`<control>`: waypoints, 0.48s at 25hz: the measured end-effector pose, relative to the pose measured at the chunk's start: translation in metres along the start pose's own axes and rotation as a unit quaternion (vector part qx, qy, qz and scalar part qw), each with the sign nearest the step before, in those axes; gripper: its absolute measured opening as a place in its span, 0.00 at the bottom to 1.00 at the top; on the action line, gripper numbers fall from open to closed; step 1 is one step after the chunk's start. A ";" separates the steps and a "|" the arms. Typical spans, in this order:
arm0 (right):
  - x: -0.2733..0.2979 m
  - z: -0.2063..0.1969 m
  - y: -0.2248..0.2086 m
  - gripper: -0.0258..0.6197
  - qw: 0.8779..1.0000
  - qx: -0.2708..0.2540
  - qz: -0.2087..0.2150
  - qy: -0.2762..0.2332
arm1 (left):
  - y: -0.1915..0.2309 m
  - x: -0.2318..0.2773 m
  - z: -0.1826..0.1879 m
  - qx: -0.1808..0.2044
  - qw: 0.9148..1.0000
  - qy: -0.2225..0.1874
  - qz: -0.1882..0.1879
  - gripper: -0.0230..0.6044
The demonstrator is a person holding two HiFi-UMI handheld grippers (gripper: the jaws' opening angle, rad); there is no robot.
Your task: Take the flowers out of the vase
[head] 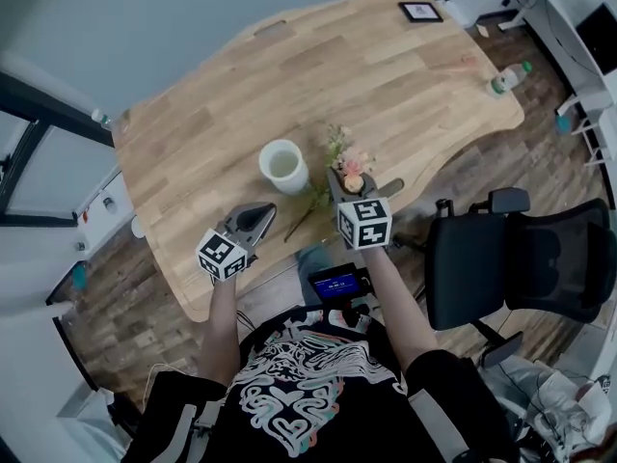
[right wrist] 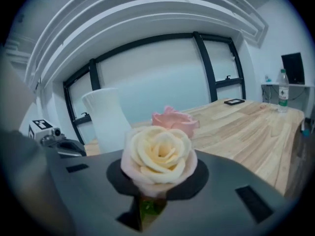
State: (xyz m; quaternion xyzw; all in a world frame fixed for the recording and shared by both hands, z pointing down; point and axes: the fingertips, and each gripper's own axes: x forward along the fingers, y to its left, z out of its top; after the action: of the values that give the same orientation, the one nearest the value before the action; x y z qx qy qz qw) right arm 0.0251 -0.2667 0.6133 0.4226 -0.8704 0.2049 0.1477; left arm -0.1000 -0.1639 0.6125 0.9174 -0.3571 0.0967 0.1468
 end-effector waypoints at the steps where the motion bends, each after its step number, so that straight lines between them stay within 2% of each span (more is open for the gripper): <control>1: 0.002 -0.004 -0.003 0.12 1.000 -0.008 -0.009 0.005 | 0.000 0.001 -0.002 -0.002 1.000 0.002 -0.001 0.04; 2: 0.004 -0.007 -0.005 0.12 1.000 -0.012 -0.014 0.011 | 0.000 0.003 -0.004 -0.004 1.000 0.005 -0.001 0.04; 4: 0.006 -0.012 -0.006 0.22 1.000 -0.014 -0.013 0.022 | 0.001 0.005 -0.007 -0.001 1.000 0.009 0.004 0.04; 5: 0.006 -0.012 -0.005 0.22 0.999 -0.023 -0.014 0.025 | 0.001 0.004 -0.007 0.002 1.000 0.011 0.010 0.04; 6: 0.005 -0.011 -0.003 0.28 0.999 -0.037 -0.016 0.025 | 0.002 0.003 -0.006 0.005 1.000 0.011 0.016 0.04; 9: 0.004 -0.005 0.001 0.28 0.997 -0.072 -0.026 0.020 | 0.007 -0.002 -0.006 0.003 1.000 0.008 0.026 0.04; 12: -0.003 0.000 0.003 0.28 0.996 -0.085 -0.032 0.018 | 0.008 -0.004 -0.004 0.000 0.999 0.008 0.032 0.04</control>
State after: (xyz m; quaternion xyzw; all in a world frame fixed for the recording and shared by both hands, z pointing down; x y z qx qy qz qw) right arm 0.0250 -0.2628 0.6116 0.4326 -0.8678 0.1327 0.2054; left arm -0.1085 -0.1656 0.6171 0.9045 -0.3855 0.1091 0.1461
